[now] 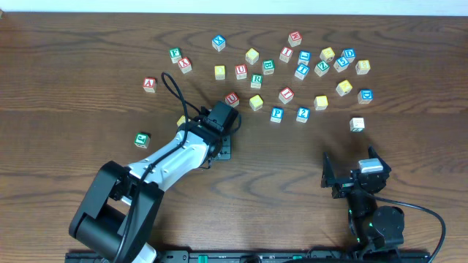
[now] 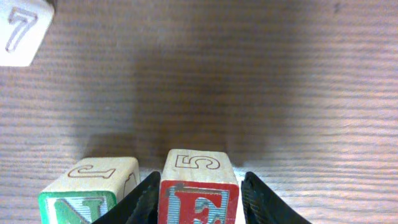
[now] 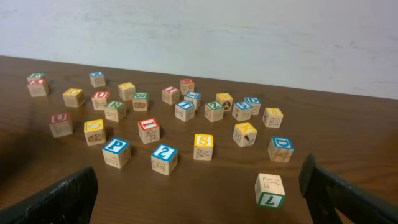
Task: Spell out NEURIPS
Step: 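Open the left gripper and lift away from the E block, then move the left gripper over the red U block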
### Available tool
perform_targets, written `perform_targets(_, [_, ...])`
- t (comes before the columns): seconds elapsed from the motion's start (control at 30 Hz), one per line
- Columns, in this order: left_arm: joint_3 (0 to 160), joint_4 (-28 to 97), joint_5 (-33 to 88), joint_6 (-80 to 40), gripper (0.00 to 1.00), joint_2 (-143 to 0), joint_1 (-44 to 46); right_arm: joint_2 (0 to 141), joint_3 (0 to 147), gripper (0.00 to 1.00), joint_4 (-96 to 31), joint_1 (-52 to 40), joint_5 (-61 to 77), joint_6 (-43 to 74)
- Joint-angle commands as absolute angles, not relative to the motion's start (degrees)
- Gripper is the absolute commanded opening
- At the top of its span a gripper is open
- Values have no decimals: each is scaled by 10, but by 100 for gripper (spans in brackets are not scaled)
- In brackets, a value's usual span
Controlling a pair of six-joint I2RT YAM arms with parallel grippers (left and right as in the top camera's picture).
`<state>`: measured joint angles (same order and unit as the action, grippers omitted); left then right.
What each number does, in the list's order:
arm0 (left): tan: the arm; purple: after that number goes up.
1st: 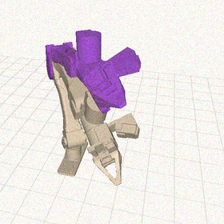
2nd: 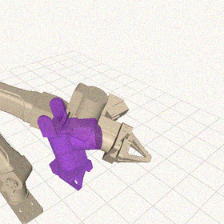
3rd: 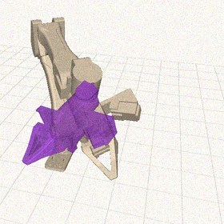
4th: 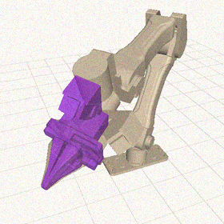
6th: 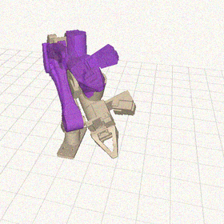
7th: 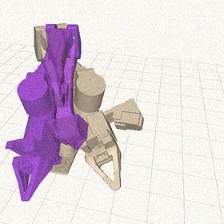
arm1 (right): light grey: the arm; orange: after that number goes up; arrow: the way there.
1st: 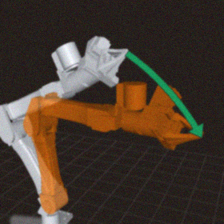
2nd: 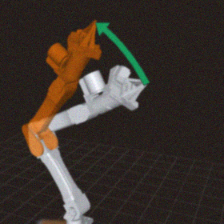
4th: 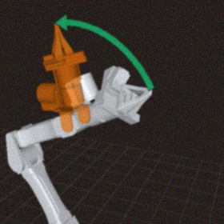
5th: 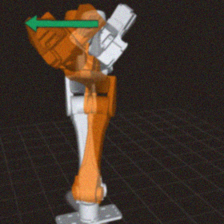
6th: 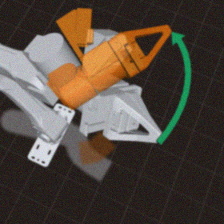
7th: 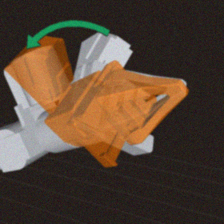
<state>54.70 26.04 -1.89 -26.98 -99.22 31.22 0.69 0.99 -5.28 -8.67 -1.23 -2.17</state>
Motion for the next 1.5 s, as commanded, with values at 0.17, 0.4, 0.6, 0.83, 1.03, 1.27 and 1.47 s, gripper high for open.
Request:
perform_targets(0.17, [576,271,-30,-254,41,-983,309,4,8,99,-54,-81,-13,-29])
perform_targets(0.4, [576,273,-40,-251,42,-959,309,4,8,99,-54,-81,-13,-29])
perform_targets(0.6, [577,280,-69,-250,42,-946,309,4,8,99,-54,-81,-13,-29])
perform_targets(0.83, [592,281,-72,-229,42,-933,309,4,8,99,-54,-81,-13,-29])
perform_targets(1.03, [628,298,-71,-228,42,-919,309,4,8,99,-54,-81,-13,-29])
perform_targets(1.27, [712,367,-71,-231,47,-916,309,4,8,99,-54,-81,-13,-29])
perform_targets(1.47, [779,403,-71,-241,49,-916,309,4,8,99,-54,-81,-13,-29])
